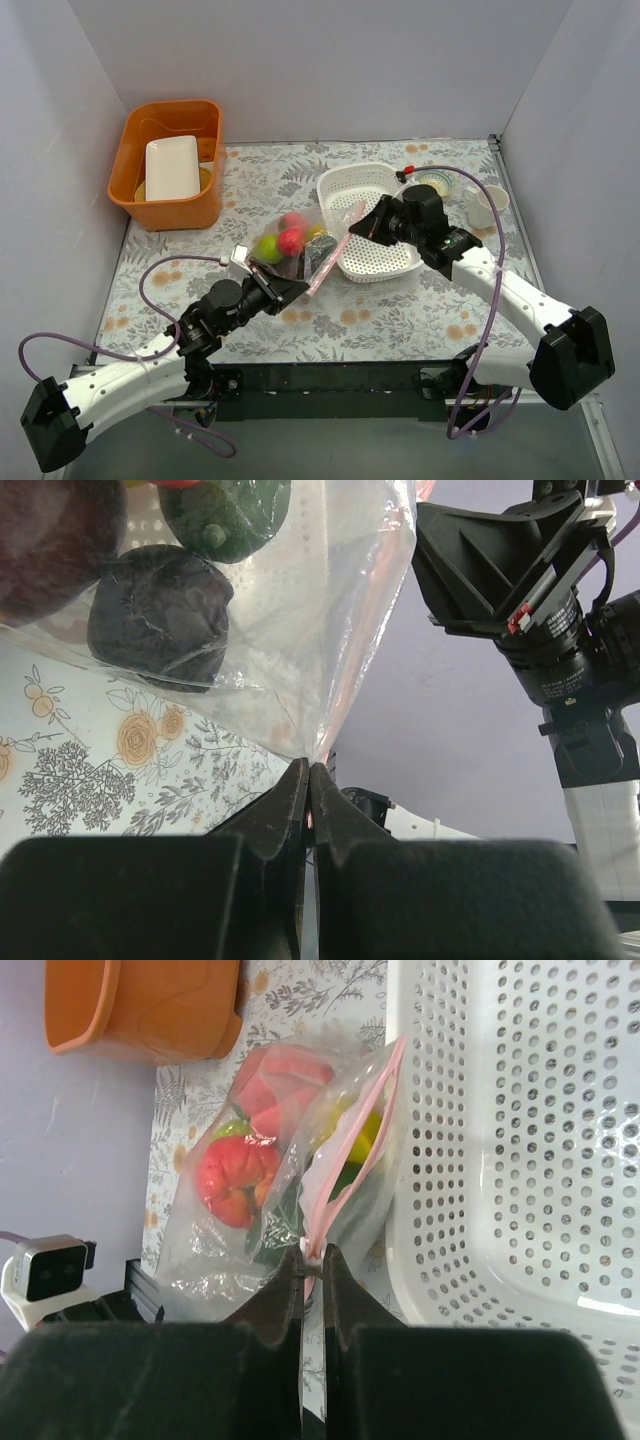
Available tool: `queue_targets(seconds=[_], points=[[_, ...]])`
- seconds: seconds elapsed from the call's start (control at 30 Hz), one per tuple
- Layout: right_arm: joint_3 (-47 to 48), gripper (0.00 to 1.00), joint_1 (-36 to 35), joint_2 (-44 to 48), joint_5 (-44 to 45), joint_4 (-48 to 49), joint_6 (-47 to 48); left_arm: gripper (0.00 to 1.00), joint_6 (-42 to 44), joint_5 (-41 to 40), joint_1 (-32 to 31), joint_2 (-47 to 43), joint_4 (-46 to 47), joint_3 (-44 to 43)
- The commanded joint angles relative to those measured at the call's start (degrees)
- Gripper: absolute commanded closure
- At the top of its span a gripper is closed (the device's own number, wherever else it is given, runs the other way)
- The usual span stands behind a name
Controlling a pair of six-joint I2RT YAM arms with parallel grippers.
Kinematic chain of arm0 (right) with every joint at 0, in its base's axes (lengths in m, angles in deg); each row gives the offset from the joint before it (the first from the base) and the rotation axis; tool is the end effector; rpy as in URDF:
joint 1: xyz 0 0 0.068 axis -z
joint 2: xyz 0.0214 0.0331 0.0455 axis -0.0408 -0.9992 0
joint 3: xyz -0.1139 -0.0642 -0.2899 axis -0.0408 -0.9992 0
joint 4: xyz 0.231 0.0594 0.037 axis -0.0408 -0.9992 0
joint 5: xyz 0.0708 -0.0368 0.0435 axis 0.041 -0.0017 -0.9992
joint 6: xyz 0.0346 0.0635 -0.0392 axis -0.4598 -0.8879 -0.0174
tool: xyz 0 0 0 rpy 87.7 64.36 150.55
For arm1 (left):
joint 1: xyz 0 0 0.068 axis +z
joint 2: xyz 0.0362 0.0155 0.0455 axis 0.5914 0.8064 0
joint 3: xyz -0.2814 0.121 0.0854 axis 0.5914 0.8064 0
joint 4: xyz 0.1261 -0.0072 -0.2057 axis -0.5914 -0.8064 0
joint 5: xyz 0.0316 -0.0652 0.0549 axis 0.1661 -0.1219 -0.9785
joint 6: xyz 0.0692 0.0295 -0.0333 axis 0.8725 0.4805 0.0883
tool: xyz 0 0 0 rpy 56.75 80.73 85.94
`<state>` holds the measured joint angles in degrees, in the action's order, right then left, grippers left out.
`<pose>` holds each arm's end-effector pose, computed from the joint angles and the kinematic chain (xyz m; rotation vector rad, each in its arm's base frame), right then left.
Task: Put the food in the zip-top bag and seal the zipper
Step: Zip the zipper food storage bag at the center of the board.
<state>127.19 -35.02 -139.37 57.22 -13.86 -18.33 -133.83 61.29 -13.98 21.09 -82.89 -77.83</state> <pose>0.2300 0.1590 0.3357 0.1550 2.1233 0.9926 0.0949 -0.1076 0.2406 -1.2986 1.9383 -1.7908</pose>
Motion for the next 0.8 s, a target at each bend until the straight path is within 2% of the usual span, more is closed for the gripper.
queue_targets(seconds=[0.0,0.5,0.77], points=[[4.5,0.99,3.7,-1.7,1.6,3.5,3.7,1.00,-4.2,0.2,-0.6,-2.1,-5.2,-1.9],[9.4,0.99,9.8,-8.8,-0.9,5.0,6.1,1.00,-3.8,-1.0,-0.6,-5.9,-11.6,-2.9],[12.3,0.99,11.3,-11.6,-2.4,5.1,8.1,1.00,-4.0,-0.7,-0.6,-6.2,-12.1,-2.7]])
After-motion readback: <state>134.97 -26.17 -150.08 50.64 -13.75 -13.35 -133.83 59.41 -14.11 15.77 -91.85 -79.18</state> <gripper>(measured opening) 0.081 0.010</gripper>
